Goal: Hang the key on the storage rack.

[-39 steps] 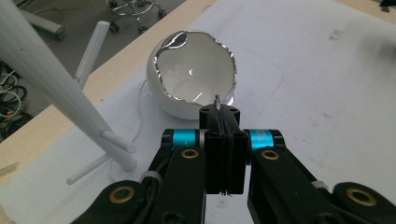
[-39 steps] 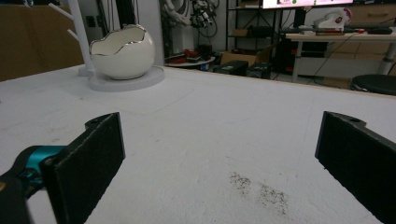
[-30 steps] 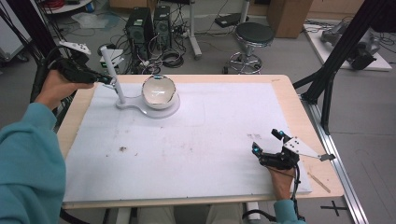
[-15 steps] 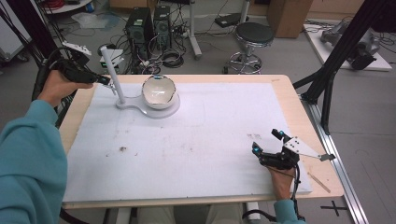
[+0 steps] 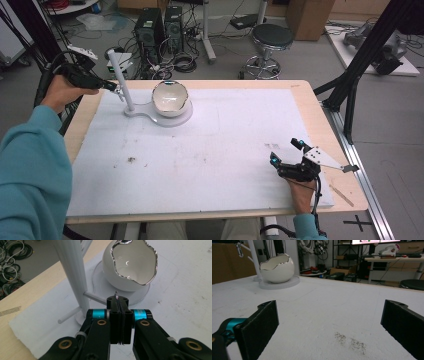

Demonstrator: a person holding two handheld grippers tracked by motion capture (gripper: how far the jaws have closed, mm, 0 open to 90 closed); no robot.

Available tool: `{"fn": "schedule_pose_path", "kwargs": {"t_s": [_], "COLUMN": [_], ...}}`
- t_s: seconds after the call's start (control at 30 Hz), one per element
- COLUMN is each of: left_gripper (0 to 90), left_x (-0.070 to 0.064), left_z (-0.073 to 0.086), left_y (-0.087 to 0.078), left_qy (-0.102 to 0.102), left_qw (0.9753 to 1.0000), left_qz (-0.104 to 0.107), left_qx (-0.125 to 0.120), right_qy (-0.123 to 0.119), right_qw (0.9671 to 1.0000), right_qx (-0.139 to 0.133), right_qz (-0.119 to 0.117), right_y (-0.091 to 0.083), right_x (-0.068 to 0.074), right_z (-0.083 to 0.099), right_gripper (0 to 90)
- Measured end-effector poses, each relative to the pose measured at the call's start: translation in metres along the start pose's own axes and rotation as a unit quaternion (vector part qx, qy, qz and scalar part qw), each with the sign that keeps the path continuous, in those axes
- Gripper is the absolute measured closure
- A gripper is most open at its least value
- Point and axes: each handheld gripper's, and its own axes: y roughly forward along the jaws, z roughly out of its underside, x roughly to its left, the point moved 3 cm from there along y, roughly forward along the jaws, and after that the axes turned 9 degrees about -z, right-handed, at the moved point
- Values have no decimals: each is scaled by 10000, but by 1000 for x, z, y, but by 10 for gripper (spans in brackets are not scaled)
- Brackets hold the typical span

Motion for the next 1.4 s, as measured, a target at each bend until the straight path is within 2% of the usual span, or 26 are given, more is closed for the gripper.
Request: {"fn": "schedule_pose_path", "kwargs": {"t_s": [0.47,0.63,0.7,0.73,0.8,0.87,0.9,0.97,1.0,1.07,1.1,1.13,1.2,1.4], "left_gripper": [882,867,835,811,734,640,560,463,390,151,110,103,16,17], "left_x": [6,8,10,11,11,11,11,12,11,8,6,3,-1,-20], "left_z": [2,2,2,2,1,0,0,-1,-1,-1,-1,0,1,8], "left_y": [5,8,7,6,4,2,1,-1,-2,-2,-3,-5,-8,-26], "left_qy": [1,9,-74,-82,95,131,162,135,109,41,51,80,106,219], "left_qw": [10000,9999,9998,9996,9986,9977,9968,9963,9958,9938,9937,9939,9928,9891], "left_qz": [-29,-122,-196,-260,-457,-524,-607,-633,-717,-1013,-999,-936,-993,-988], "left_qx": [33,61,-11,-74,-241,-421,-484,-558,-559,-462,-498,-580,-660,-1072], "right_qy": [17,0,-7,-13,-15,-5,-3,22,14,2,-6,-13,-26,-15], "right_qw": [10000,10000,10000,10000,10000,10000,10000,10000,10000,10000,10000,10000,10000,10000], "right_qx": [23,28,34,32,32,34,26,35,33,28,34,33,27,35], "right_qz": [12,0,-3,0,-3,2,4,13,14,1,-1,-3,9,6], "right_y": [0,0,0,0,0,0,0,0,0,0,0,0,0,0], "right_x": [1,1,1,1,1,1,1,1,1,1,1,1,1,1], "right_z": [0,0,0,0,0,0,0,0,0,0,0,0,0,0], "right_gripper": [6,6,7,6,6,7,6,7,6,6,6,6,6,6]}}
